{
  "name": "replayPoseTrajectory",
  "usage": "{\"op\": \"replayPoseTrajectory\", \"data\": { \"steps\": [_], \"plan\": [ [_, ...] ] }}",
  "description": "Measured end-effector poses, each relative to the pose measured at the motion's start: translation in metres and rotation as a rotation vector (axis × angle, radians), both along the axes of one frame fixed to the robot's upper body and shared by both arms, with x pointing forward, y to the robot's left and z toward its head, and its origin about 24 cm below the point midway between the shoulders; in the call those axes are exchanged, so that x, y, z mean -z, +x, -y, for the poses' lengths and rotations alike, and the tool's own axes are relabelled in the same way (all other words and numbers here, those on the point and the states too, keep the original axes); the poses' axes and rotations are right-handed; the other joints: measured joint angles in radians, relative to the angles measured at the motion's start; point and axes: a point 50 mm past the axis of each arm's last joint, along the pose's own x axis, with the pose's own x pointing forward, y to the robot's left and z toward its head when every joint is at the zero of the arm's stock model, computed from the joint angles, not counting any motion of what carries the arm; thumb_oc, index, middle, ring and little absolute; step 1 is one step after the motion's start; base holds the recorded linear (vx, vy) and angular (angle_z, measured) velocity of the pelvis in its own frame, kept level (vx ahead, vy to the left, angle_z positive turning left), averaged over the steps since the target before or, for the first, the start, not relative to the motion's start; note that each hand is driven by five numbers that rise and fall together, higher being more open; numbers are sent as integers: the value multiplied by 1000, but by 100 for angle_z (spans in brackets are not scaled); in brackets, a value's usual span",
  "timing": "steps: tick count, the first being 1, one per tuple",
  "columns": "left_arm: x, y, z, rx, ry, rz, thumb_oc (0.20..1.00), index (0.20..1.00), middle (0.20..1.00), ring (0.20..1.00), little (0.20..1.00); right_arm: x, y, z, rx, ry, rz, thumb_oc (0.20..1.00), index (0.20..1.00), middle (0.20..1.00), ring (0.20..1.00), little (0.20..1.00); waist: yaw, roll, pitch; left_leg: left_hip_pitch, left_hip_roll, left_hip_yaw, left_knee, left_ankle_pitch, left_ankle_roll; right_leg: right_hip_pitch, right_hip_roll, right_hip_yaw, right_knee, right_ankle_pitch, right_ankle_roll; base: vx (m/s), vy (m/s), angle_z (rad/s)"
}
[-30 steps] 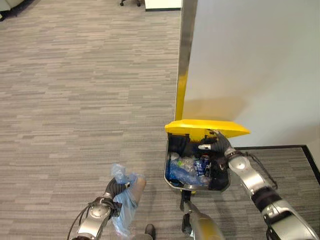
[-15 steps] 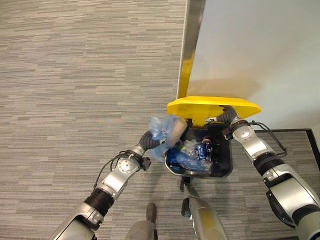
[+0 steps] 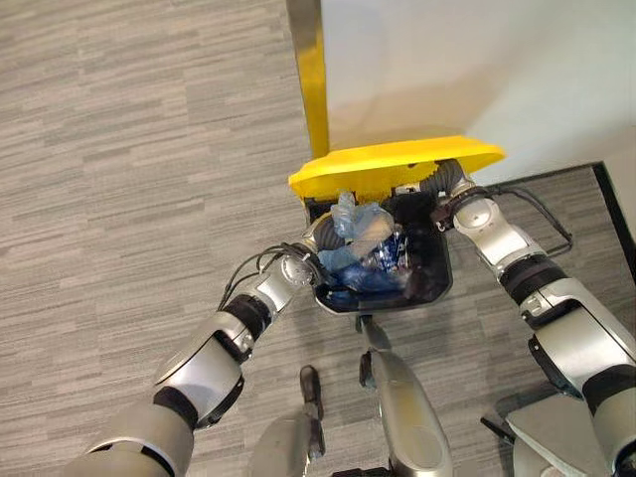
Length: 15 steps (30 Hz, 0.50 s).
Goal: Gather garbage on tea table into small bin, then transfer packed bag to large trash can.
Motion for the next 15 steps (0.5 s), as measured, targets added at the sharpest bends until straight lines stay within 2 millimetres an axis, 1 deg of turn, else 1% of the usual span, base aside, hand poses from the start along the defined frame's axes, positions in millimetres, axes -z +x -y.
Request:
{"op": "replayPoseTrajectory", "data": {
  "steps": [1,2,4,5,6,7,9,10,11,13,14,15],
  "plan": [
    [2,1,-3,-6,35,3,1000,1000,1000,1000,1000,0,0,-3,-10,6,1,1000,1000,1000,1000,1000,-2,0,8,-1,2,13,-2,-1,-1,-6,4,7,1,0,0,47,-2,-15],
    [2,1,-6,-12,41,5,1000,1000,1000,1000,1000,-3,-2,-7,-25,20,17,1000,1000,1000,1000,1000,-15,1,12,-5,3,15,-3,-1,-1,-11,6,8,1,-2,2,72,0,-11],
    [2,1,-7,-14,39,4,1000,1000,1000,1000,1000,-1,-3,-8,-30,31,17,1000,1000,1000,1000,1000,-19,2,12,-3,3,14,-4,-1,-1,-11,6,10,1,-7,6,58,8,-2],
    [3,0,-8,-15,41,5,1000,1000,1000,1000,1000,1,-5,-9,-39,37,20,1000,1000,1000,1000,1000,-19,2,12,-3,3,13,-5,-1,-1,-10,6,10,2,-13,13,0,0,0],
    [5,-3,-11,-9,58,12,1000,1000,1000,1000,1000,7,-7,-9,-42,39,9,1000,1000,1000,1000,1000,-19,2,11,-2,3,13,-4,-1,-1,-10,6,10,4,-13,13,0,0,0],
    [6,-3,-12,-9,64,12,1000,1000,1000,1000,1000,11,-8,-8,-39,40,0,1000,1000,1000,1000,1000,-15,2,11,-1,3,12,-4,-1,-2,-9,5,10,5,-6,4,0,0,0],
    [10,-5,-16,-21,55,4,1000,1000,1000,1000,1000,18,-9,-6,-39,44,-13,1000,1000,1000,1000,1000,-10,2,11,3,4,11,-3,-1,-2,-2,5,8,9,-3,-1,0,0,0],
    [10,-6,-21,-37,31,5,1000,1000,1000,1000,1000,20,-11,-6,-42,49,-13,1000,1000,1000,1000,1000,-10,2,11,5,5,10,-2,-1,-2,-2,5,7,15,-3,-1,1,-12,3],
    [13,-11,-32,-76,-35,4,1000,1000,1000,1000,1000,25,-17,-1,-40,106,-6,1000,1000,1000,1000,1000,-2,3,10,14,8,9,-3,-1,-2,6,5,4,20,-4,-3,-10,-21,6],
    [23,-19,-48,-122,-61,-18,1000,1000,1000,1000,1000,39,-24,6,-27,130,-33,1000,1000,1000,1000,1000,6,2,9,38,11,6,-2,-2,-3,24,6,-3,30,-9,-11,-2,-11,6],
    [26,-27,-58,-146,-109,-9,1000,1000,1000,1000,1000,46,-34,12,-27,181,-25,1000,1000,1000,1000,1000,17,2,9,55,15,1,-3,-3,-5,47,9,-11,30,-12,-15,-10,-9,7],
    [32,-38,-72,-200,-169,-9,1000,1000,1000,1000,1000,63,-45,19,-15,206,-55,1000,1000,1000,1000,1000,23,1,4,78,24,-2,-2,-10,-11,74,14,-16,31,-21,-22,-25,-5,4]
  ]
}}
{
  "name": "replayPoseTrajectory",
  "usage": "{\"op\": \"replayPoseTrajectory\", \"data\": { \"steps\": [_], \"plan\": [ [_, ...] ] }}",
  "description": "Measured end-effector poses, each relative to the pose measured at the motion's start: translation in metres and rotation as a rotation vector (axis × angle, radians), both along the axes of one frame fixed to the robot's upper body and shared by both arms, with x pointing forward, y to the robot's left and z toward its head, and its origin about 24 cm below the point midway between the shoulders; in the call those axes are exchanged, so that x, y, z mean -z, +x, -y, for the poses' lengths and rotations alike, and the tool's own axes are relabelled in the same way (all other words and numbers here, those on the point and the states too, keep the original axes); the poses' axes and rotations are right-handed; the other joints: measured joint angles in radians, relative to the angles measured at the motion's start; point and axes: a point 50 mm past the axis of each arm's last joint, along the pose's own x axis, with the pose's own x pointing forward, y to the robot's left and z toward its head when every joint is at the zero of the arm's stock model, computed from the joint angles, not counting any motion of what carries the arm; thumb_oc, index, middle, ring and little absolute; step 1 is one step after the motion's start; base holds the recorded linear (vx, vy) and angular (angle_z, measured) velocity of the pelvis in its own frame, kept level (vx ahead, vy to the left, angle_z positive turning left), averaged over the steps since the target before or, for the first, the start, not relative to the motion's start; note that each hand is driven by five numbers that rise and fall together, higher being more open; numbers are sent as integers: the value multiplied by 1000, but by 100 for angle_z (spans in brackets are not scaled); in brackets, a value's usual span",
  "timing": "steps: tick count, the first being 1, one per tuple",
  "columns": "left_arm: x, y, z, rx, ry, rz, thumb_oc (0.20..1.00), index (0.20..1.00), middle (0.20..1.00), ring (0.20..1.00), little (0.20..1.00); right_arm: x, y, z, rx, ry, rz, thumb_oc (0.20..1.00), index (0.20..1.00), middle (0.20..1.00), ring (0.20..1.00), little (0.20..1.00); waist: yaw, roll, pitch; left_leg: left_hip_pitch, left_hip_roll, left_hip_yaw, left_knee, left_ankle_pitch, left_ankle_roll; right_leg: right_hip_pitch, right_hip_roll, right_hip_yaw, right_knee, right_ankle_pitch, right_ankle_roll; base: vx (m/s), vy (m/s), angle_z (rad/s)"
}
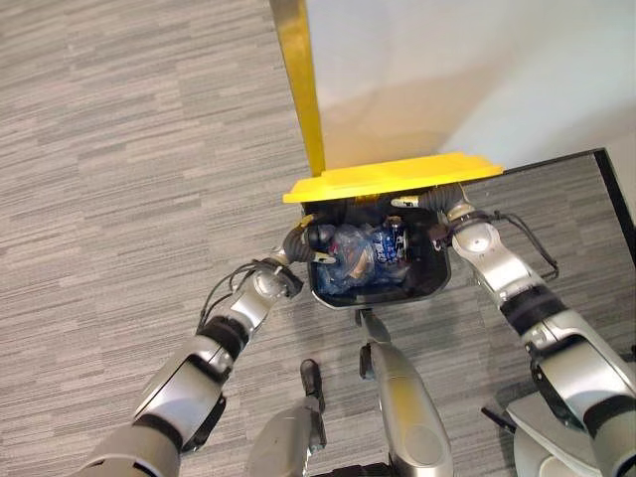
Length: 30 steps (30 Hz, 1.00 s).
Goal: Gather garbage on tea table into small bin, then transfer packed bag to large trash can.
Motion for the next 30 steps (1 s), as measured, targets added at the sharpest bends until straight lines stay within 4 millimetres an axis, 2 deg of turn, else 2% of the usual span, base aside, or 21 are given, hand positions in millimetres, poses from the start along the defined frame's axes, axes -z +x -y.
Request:
{"op": "replayPoseTrajectory", "data": {
  "steps": [3,5,6,7,9,11,12,13,14,15,16,18,19,20,21,22,23,24,25,27,30],
  "plan": [
    [38,-35,-30,-96,-58,-110,1000,1000,1000,1000,1000,51,-25,15,36,0,-143,1000,1000,1000,1000,1000,27,-10,-102,1,8,-10,1,-5,-2,5,5,-3,1,-26,29,-30,10,7],
    [64,-66,-50,-171,-109,-201,1000,1000,1000,1000,1000,75,-41,29,78,21,-214,1000,1000,1000,1000,1000,47,-13,-135,30,11,-11,3,-7,0,36,6,-6,1,-28,33,-64,21,2],
    [69,-78,-57,-200,-151,-212,1000,1000,1000,1000,1000,80,-48,34,95,42,-226,1000,1000,1000,1000,1000,53,-20,-141,45,12,-10,9,-12,0,54,7,-7,0,-31,36,-113,37,7],
    [82,-99,-75,-259,-143,-270,1000,1000,1000,1000,1000,96,-59,39,113,43,-278,1000,1000,1000,1000,1000,65,-47,-173,41,1,-12,32,-18,4,63,-6,-5,1,-34,40,-219,95,9],
    [94,-125,-98,-334,-160,-324,1000,1000,1000,1000,1000,110,-75,42,114,52,-318,1000,1000,1000,1000,1000,78,-72,-188,23,-15,-14,90,-33,12,72,-21,-9,0,-23,55,-175,80,13],
    [106,-164,-128,-492,-183,-378,1000,1000,1000,1000,1000,131,-107,66,196,58,-392,1000,1000,1000,1000,1000,86,-85,-195,26,-17,-19,162,-68,23,121,-32,-23,-17,-19,59,-85,74,17],
    [111,-179,-142,-523,-135,-432,1000,1000,1000,1000,1000,142,-115,72,221,50,-437,1000,1000,1000,1000,1000,98,-101,-203,18,-36,-12,174,-70,29,119,-50,-24,-17,-26,67,-76,84,3],
    [114,-185,-148,-547,-131,-455,1000,1000,1000,1000,1000,144,-116,75,233,61,-446,1000,1000,1000,1000,1000,100,-105,-204,9,-41,-6,192,-71,42,119,-63,-33,-13,-54,105,-53,52,-17],
    [120,-196,-151,-590,-143,-482,1000,1000,1000,1000,1000,148,-118,76,247,76,-459,1000,1000,1000,1000,1000,98,-101,-204,9,-36,-1,191,-66,69,115,-72,-44,4,-107,176,-101,72,-16],
    [123,-201,-151,-590,-135,-507,1000,1000,1000,1000,1000,153,-123,78,253,75,-481,1000,1000,1000,1000,1000,99,-92,-206,1,-29,1,191,-63,92,104,-81,-65,24,-131,190,-126,59,-12],
    [125,-201,-149,-591,-144,-513,1000,1000,1000,1000,1000,160,-129,78,257,79,-512,1000,1000,1000,1000,1000,99,-90,-208,-3,-24,10,186,-51,102,92,-83,-74,46,-108,170,-222,74,-7],
    [130,-204,-145,-593,-157,-532,1000,1000,1000,1000,1000,174,-138,78,271,96,-576,1000,1000,1000,1000,1000,114,-83,-208,-13,-13,27,172,-4,102,97,-87,-82,153,-100,185,-201,53,-6],
    [130,-199,-143,-592,-165,-529,1000,1000,1000,1000,1000,182,-144,78,290,110,-610,1000,1000,1000,1000,1000,115,-79,-208,-21,1,17,166,7,100,91,-84,-80,266,-130,171,-206,26,4],
    [130,-197,-142,-588,-162,-533,1000,1000,1000,1000,1000,188,-151,76,298,113,-638,1000,1000,1000,1000,1000,116,-86,-210,-48,0,13,158,38,92,163,-72,-51,267,-106,147,-206,11,0],
    [130,-193,-141,-579,-164,-530,1000,1000,1000,1000,1000,189,-152,78,303,110,-644,1000,1000,1000,1000,1000,117,-88,-197,-45,-1,17,157,46,90,161,-63,-33,256,-42,89,-96,-98,-29],
    [130,-184,-130,-546,-188,-521,1000,1000,1000,1000,1000,188,-149,85,326,99,-642,1000,1000,1000,1000,1000,122,-6,-189,-68,54,33,131,76,97,169,-10,27,232,-20,150,6,-106,-31],
    [130,-182,-126,-542,-202,-513,1000,1000,1000,1000,1000,189,-152,86,325,95,-650,1000,1000,1000,1000,1000,121,23,-200,-75,61,24,97,94,98,173,-11,25,302,-110,131,40,-136,-23],
    [127,-181,-127,-538,-195,-501,1000,1000,1000,1000,1000,192,-159,85,327,98,-663,1000,1000,1000,1000,1000,121,18,-211,-69,48,16,63,112,84,235,-23,32,265,-151,131,60,-118,-15],
    [125,-180,-132,-540,-178,-499,1000,1000,1000,1000,1000,194,-157,83,326,102,-673,1000,1000,1000,1000,1000,120,-14,-216,-83,35,24,41,126,65,315,-28,40,112,-181,76,96,-137,-19],
    [130,-186,-130,-543,-185,-522,1000,1000,1000,1000,1000,194,-157,84,326,97,-672,1000,1000,1000,1000,1000,119,-18,-230,-69,47,25,-16,151,28,323,-7,59,65,-159,73,62,-70,-16],
    [134,-194,-129,-543,-185,-548,1000,1000,1000,1000,1000,196,-162,86,330,93,-686,1000,1000,1000,1000,1000,119,-33,-262,-56,65,25,-67,166,7,326,23,73,28,-143,53,78,-71,-16]
  ]
}}
